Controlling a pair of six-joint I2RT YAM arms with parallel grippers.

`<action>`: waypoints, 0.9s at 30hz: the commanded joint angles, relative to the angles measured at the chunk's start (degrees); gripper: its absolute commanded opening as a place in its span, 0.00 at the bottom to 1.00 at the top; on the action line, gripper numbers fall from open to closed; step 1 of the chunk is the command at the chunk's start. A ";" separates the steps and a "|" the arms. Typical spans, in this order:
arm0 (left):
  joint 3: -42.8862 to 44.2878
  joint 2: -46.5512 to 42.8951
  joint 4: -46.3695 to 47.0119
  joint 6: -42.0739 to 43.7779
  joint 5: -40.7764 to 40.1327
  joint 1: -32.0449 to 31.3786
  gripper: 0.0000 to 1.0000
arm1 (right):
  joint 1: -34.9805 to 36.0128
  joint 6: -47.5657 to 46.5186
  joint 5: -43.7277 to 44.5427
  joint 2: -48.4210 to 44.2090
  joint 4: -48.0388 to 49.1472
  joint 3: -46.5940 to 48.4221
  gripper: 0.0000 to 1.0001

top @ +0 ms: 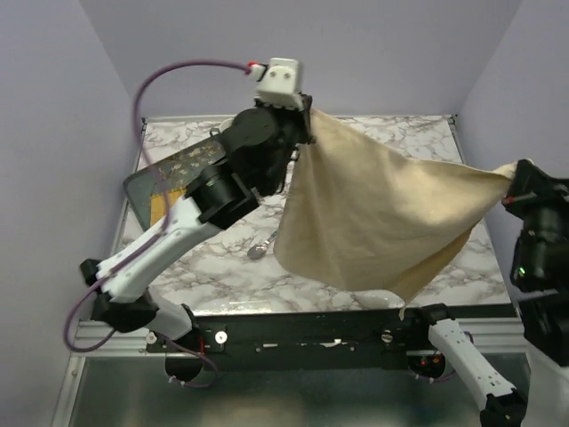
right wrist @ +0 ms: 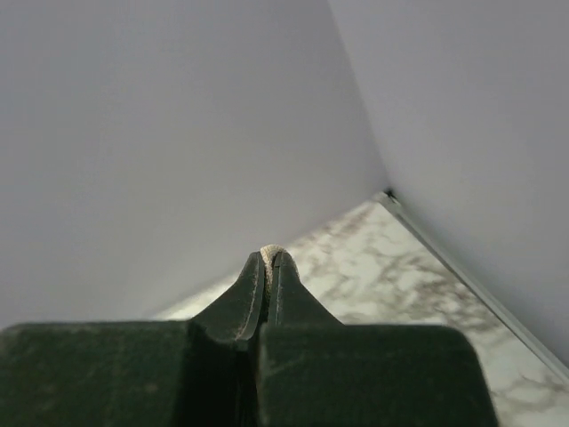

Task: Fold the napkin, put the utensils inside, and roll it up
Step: Flatten the napkin out

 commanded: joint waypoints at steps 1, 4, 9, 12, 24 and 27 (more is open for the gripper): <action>7.61 23.12 -5.23 -0.59 -6.12 11.73 0.00 | -0.13 -4.81 20.25 13.37 0.04 -9.51 0.01; 18.30 39.27 -5.65 -3.91 1.77 16.58 0.00 | -0.30 -6.38 25.35 25.49 6.51 -13.03 0.01; 43.85 63.67 -1.55 -1.47 6.19 22.83 0.00 | -4.59 -10.34 24.26 54.87 16.56 -7.61 0.01; 40.53 68.36 10.39 -0.93 8.38 25.89 0.00 | -8.11 -13.85 19.78 70.02 17.70 3.99 0.12; 26.26 51.50 0.79 -3.11 16.47 25.47 0.99 | -10.41 -9.75 0.36 65.36 2.78 5.63 0.97; 16.03 45.53 -5.30 -11.54 22.70 24.42 0.89 | -10.50 -4.56 -10.98 60.36 -0.39 1.13 0.95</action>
